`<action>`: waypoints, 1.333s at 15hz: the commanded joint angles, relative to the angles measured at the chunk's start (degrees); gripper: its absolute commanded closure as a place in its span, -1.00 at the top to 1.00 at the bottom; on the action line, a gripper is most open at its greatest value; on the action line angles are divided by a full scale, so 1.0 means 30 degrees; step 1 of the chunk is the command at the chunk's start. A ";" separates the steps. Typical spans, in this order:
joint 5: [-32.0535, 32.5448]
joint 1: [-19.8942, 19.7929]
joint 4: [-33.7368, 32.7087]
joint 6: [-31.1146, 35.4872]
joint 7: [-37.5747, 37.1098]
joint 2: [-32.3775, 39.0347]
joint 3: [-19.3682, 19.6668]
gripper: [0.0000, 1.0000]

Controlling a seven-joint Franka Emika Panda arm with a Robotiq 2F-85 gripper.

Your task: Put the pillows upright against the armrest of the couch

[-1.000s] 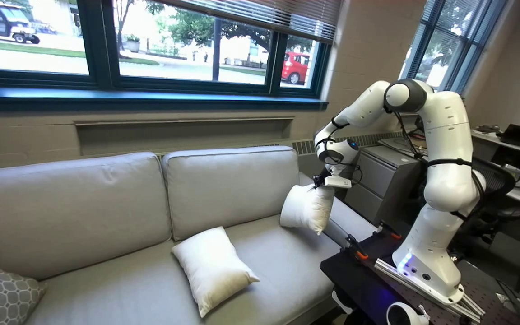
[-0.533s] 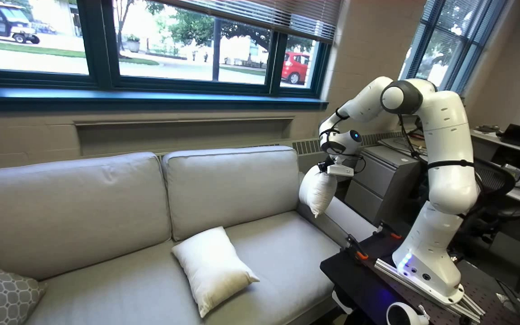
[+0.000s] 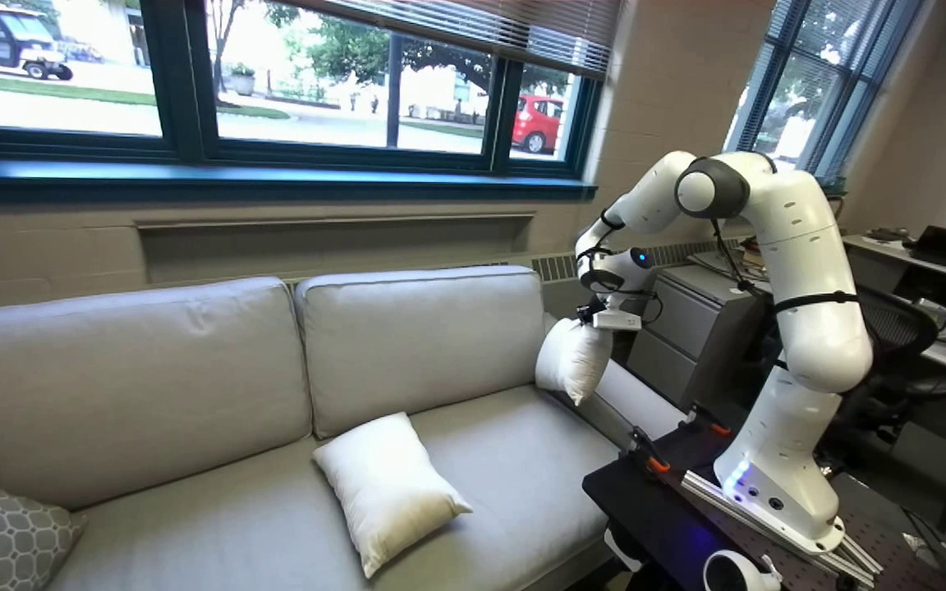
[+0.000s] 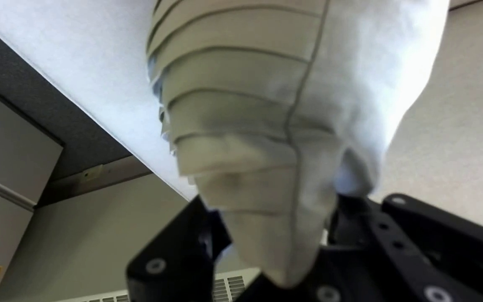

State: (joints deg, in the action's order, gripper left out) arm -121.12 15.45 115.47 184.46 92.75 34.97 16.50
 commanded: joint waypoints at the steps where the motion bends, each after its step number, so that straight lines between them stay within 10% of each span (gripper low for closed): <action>1: 0.0114 -0.0768 -0.0680 -0.0198 -0.0551 0.1415 -0.0305 -0.96; 16: 0.4179 -0.9619 0.1062 -0.1633 -0.5005 0.5661 -0.5441 -0.96; 17: 0.4496 -1.0010 0.1159 -0.1623 -0.5246 0.5555 -0.5659 -0.34; 20: 0.5000 -1.0816 0.1664 -0.1679 -0.5700 0.4956 -0.6158 -0.08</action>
State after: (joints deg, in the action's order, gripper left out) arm -108.33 -14.60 117.62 179.55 78.34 52.64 0.26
